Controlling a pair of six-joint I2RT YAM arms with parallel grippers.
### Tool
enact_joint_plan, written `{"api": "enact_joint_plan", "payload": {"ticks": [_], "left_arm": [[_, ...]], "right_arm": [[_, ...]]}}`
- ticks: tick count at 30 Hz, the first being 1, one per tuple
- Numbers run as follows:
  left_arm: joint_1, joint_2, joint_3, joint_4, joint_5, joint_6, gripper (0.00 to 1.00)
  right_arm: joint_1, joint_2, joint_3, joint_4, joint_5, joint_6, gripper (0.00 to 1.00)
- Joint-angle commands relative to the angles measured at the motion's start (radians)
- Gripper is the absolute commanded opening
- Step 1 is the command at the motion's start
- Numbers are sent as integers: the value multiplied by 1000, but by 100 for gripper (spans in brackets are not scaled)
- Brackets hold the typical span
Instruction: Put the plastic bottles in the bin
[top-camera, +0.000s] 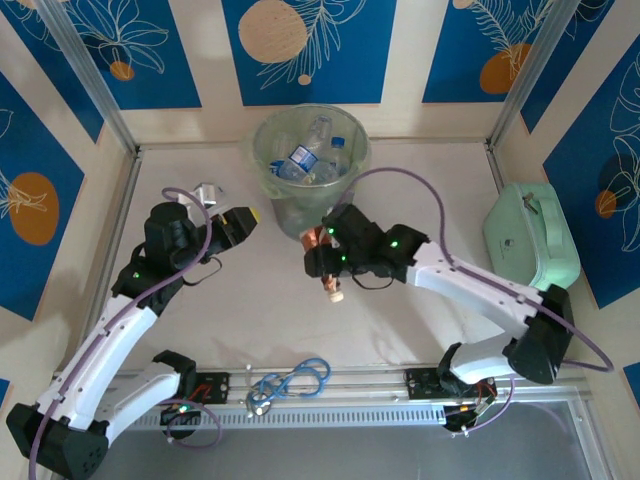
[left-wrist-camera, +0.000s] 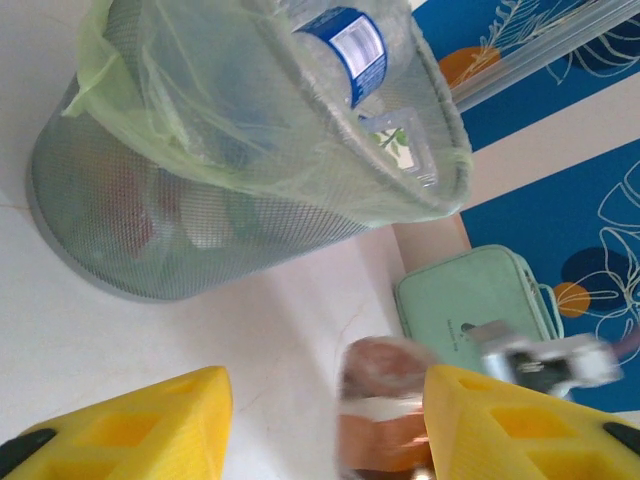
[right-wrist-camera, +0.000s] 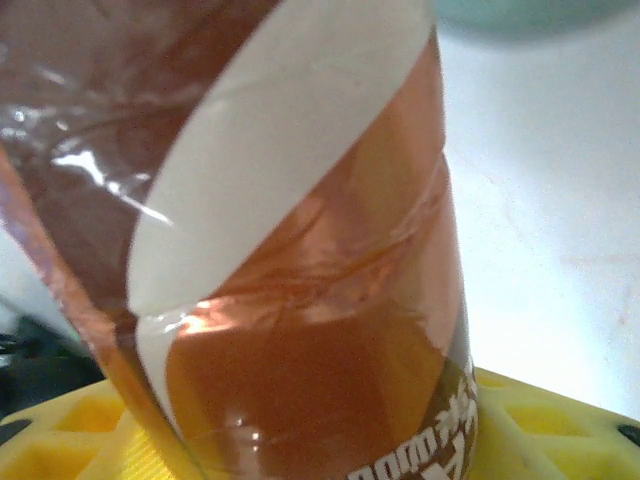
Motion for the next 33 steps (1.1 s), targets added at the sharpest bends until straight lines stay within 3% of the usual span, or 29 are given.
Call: {"api": "enact_joint_plan", "payload": {"ticks": [1, 5, 10, 14, 25, 28, 33], "left_arm": [[11, -29, 16, 46, 14, -8, 53], [11, -29, 19, 48, 13, -13, 53], [11, -24, 15, 38, 14, -22, 53], [11, -10, 23, -21, 11, -9, 52], [10, -12, 12, -50, 4, 10, 52], [11, -6, 8, -47, 0, 13, 52], [11, 1, 2, -37, 1, 11, 52]], "right_arm": [[-23, -52, 126, -19, -61, -34, 57], [-143, -23, 325, -55, -132, -28, 57], [-321, 130, 612, -147, -229, -18, 55], [-393, 280, 837, -231, -248, -34, 55], [-509, 575, 1176, -358, -320, -17, 55], [-515, 601, 1183, -351, -330, -8, 61], [-527, 616, 1167, -344, -328, 6, 79]]}}
